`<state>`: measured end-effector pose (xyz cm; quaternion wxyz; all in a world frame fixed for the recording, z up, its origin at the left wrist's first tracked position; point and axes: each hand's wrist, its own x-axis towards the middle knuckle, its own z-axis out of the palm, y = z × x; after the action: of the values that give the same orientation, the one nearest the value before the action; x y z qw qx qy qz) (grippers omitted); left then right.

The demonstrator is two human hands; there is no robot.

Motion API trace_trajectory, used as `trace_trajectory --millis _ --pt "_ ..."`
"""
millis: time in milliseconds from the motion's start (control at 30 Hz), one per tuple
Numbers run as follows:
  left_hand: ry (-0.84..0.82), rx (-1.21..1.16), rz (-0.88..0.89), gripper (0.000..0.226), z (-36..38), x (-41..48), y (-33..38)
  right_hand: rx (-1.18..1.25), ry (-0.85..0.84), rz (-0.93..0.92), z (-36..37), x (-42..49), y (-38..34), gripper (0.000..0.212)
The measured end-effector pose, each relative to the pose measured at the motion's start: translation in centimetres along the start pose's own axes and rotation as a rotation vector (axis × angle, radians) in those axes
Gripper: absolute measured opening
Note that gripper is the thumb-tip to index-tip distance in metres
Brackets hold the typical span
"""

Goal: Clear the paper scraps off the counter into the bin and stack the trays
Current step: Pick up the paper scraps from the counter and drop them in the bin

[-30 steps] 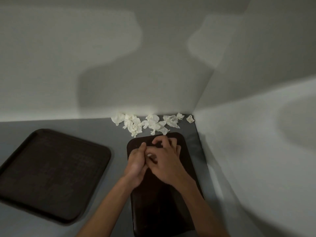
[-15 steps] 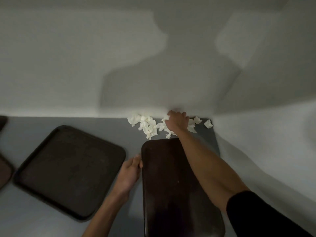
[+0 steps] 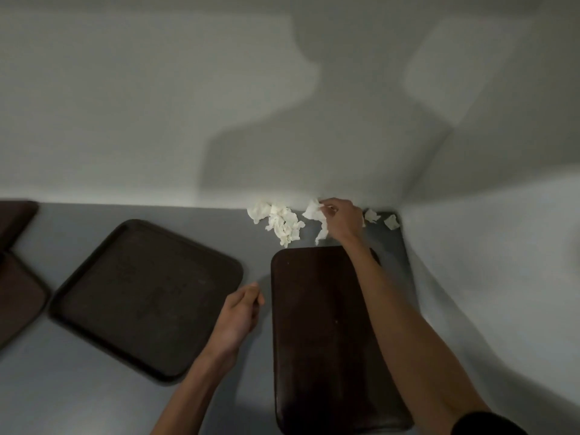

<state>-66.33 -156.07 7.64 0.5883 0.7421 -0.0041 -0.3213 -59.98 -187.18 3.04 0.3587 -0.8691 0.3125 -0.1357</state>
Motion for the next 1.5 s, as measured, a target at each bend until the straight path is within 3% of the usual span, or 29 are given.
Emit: trace_trajectory --millis 233,300,433,567,733,833,900,1000,1200,1500 --pt "-0.111 0.037 0.067 0.036 -0.1 -3.2 1.0 0.463 0.107 0.077 -6.4 -10.5 -3.4 0.032" --pt "-0.157 0.047 0.09 0.037 -0.5 -4.4 1.2 0.48 0.135 0.065 -7.4 -13.5 -4.4 0.03" --pt "-0.24 0.047 0.134 0.037 -1.9 -7.1 1.0 0.214 0.161 -0.021 -9.2 -19.3 -6.3 0.031" --pt "-0.308 0.053 0.161 0.039 -3.5 -9.4 0.2 0.454 0.218 0.097 -10.0 -25.3 -8.3 0.028" --pt "-0.42 0.122 0.144 0.038 -2.4 -12.8 -0.9 0.618 0.332 0.131 -11.3 -34.6 -10.5 0.039" --pt "-0.465 0.124 0.086 0.035 -0.4 -15.7 -1.6 0.808 0.376 0.236 -12.3 -39.8 -10.6 0.029" --pt "-0.495 0.11 0.065 0.026 0.7 -17.7 -2.3 0.903 0.336 0.276 -13.1 -43.3 -9.7 0.017" --pt "-0.537 0.13 0.063 0.01 2.0 -20.9 -3.9 0.782 0.287 0.289 -14.1 -48.6 -7.5 0.024" --pt "-0.634 0.2 0.071 0.02 4.9 -27.5 -9.3 0.712 0.411 0.296 -14.8 -59.9 -3.5 0.015" --pt "-0.827 0.258 0.078 0.03 9.0 -41.5 -22.5 0.988 0.5 0.749 -13.2 -79.1 7.0 0.035"
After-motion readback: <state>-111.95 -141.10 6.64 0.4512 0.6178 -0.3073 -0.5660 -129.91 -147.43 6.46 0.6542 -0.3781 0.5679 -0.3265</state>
